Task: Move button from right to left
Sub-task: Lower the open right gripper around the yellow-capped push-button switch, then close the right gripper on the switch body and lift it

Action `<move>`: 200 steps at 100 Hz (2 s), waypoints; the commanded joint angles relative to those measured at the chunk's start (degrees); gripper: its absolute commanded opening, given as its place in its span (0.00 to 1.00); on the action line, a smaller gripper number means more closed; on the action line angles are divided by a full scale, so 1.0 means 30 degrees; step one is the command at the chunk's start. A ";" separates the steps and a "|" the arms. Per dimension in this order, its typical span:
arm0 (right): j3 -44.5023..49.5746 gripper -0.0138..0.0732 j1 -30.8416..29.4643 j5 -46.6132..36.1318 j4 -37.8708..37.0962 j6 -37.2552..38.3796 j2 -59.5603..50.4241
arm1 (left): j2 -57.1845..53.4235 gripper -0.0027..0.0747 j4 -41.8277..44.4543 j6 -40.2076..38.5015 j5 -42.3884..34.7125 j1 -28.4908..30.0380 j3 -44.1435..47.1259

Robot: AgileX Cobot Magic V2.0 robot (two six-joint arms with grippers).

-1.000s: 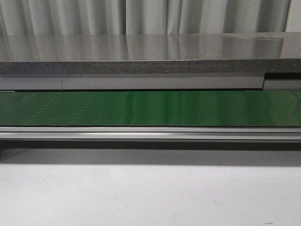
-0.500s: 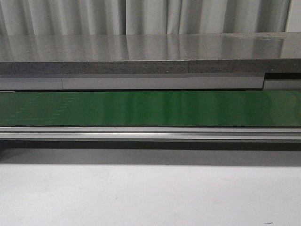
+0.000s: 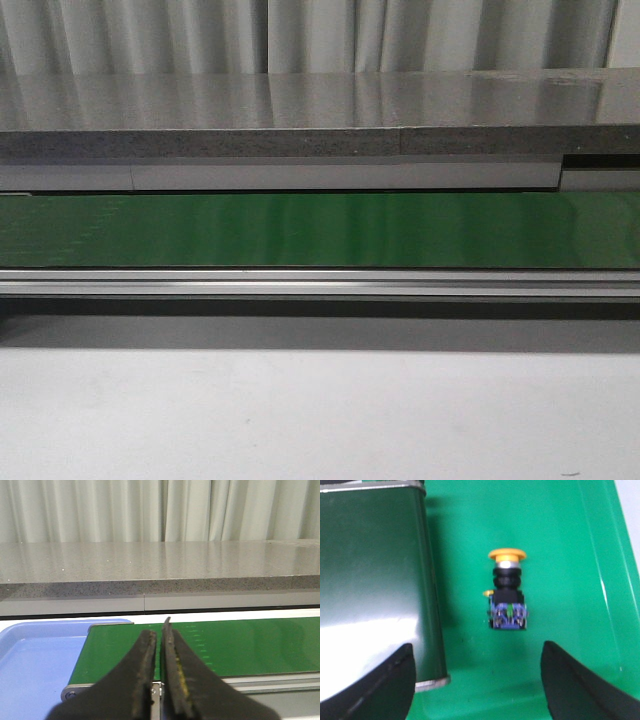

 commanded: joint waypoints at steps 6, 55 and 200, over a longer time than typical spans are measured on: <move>-0.2168 0.73 -0.1288 -0.0330 0.2790 -0.3528 0.0847 | -0.0711 0.04 -0.0045 -0.0189 -0.1494 -0.0172 0.0782; -0.3698 0.73 -0.2840 0.0201 0.3599 -0.7820 0.5187 | -0.0711 0.04 -0.0045 -0.0189 -0.1494 -0.0172 0.0782; -0.5534 0.43 -0.3041 0.0497 0.5250 -0.9159 0.8595 | -0.0711 0.04 -0.0045 -0.0189 -0.1494 -0.0172 0.0782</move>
